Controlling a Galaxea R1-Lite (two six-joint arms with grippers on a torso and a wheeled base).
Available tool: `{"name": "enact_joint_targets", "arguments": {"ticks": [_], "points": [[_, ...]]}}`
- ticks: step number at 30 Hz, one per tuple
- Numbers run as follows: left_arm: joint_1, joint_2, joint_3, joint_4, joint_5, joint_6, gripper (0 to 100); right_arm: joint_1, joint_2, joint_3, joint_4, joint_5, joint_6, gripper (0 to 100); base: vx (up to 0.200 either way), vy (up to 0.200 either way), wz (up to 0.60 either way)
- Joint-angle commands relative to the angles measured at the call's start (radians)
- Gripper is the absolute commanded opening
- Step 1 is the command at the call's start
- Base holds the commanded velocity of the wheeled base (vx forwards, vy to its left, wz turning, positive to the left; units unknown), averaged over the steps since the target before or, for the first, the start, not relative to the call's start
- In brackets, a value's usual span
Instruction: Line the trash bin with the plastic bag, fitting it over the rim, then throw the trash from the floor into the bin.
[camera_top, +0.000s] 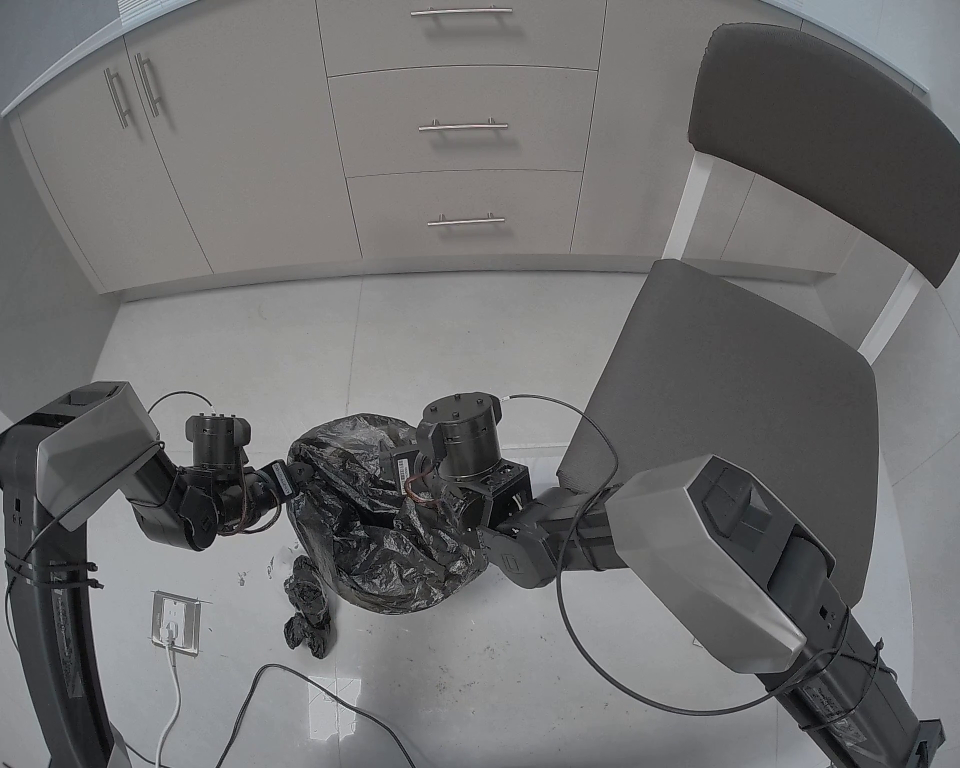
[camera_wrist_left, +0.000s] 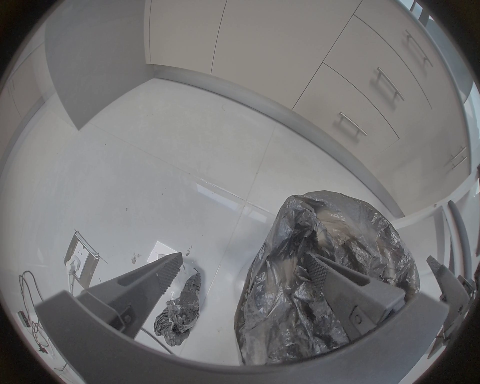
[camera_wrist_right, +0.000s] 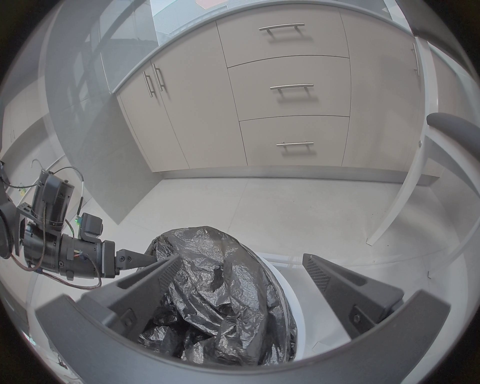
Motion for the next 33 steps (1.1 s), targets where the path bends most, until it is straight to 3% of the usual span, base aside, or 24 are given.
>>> {"name": "enact_joint_targets", "arguments": {"ticks": [1, 10, 12, 22, 28, 33], "points": [[0.001, -0.045, 0.053, -0.006, 0.000, -0.002, 100, 0.006, -0.006, 0.020, 0.000, -0.001, 0.001, 100, 0.000, 0.000, 0.00], [-0.011, -0.122, 0.169, -0.017, -0.004, 0.001, 100, 0.050, -0.050, 0.137, -0.003, 0.000, 0.018, 100, 0.000, 0.000, 0.00], [-0.009, -0.128, 0.177, -0.018, -0.010, 0.001, 100, 0.087, -0.093, 0.235, -0.006, 0.034, 0.059, 100, 0.000, 0.000, 0.00], [-0.009, -0.139, 0.189, -0.018, -0.024, -0.001, 100, 0.154, -0.098, 0.249, -0.013, 0.046, 0.065, 100, 0.000, 0.000, 0.00], [-0.037, -0.150, 0.192, -0.017, -0.023, 0.007, 100, 0.162, -0.119, 0.281, -0.015, 0.040, 0.067, 100, 0.000, 0.000, 0.00], [-0.081, -0.167, 0.183, -0.009, -0.026, 0.038, 100, 0.153, -0.242, 0.439, -0.063, 0.040, 0.092, 100, 0.000, 0.000, 0.00]]}}
